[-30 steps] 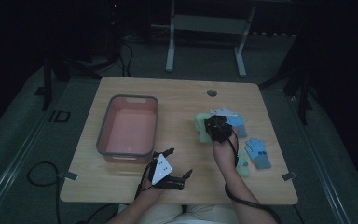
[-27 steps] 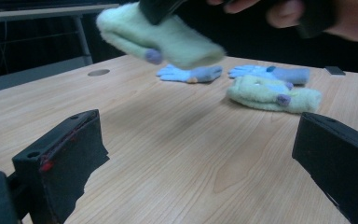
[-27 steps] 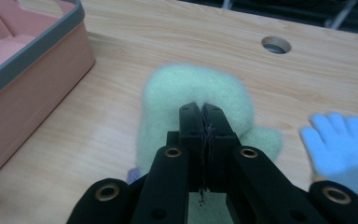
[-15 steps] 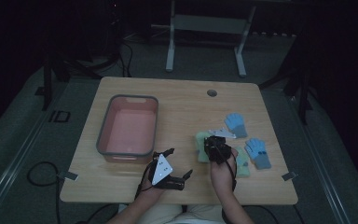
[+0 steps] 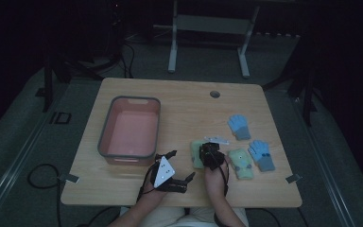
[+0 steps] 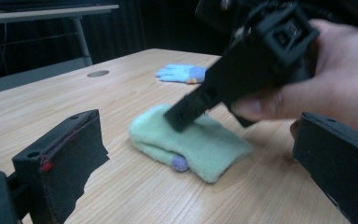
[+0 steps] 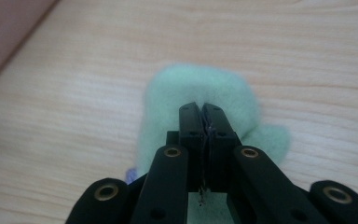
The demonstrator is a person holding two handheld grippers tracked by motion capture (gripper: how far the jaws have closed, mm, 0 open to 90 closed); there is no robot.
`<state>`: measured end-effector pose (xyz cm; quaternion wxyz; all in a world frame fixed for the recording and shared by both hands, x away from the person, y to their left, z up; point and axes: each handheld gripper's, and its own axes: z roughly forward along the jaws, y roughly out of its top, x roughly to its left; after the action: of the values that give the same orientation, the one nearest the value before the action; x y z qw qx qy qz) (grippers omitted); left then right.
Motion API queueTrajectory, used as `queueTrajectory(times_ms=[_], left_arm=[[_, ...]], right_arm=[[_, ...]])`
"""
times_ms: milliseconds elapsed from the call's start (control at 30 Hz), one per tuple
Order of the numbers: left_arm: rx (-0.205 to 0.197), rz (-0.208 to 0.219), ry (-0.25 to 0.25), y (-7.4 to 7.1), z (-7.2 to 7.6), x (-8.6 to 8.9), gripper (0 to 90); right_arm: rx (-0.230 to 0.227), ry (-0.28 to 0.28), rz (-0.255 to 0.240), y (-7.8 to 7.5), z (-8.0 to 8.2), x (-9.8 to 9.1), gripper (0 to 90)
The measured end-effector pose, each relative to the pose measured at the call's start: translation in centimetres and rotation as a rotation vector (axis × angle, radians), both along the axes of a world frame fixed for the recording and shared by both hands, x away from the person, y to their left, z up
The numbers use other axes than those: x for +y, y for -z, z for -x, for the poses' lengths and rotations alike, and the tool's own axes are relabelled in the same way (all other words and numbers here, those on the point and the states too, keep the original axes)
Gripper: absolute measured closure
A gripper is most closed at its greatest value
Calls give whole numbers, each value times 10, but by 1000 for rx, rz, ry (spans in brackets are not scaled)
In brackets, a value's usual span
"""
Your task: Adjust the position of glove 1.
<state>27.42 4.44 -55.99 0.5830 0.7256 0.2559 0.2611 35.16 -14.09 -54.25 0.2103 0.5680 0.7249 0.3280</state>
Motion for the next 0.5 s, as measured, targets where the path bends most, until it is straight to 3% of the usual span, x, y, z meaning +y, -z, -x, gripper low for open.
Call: queueTrajectory(times_ms=[167,233,333,500], left_arm=[[0,-1,-1,0,0,0,19],[0,0,-1,0,0,0,19],[1,0,-1,0,0,0,18],[0,-1,1,0,0,0,19]], right_arm=[[-8,-5,-22,5,-1,-3,855],[-10,-17,-28,5,-2,-4,804],[-44,-49,17,-2,0,-5,685],[-75,-118,32,-18,-3,-19,623]])
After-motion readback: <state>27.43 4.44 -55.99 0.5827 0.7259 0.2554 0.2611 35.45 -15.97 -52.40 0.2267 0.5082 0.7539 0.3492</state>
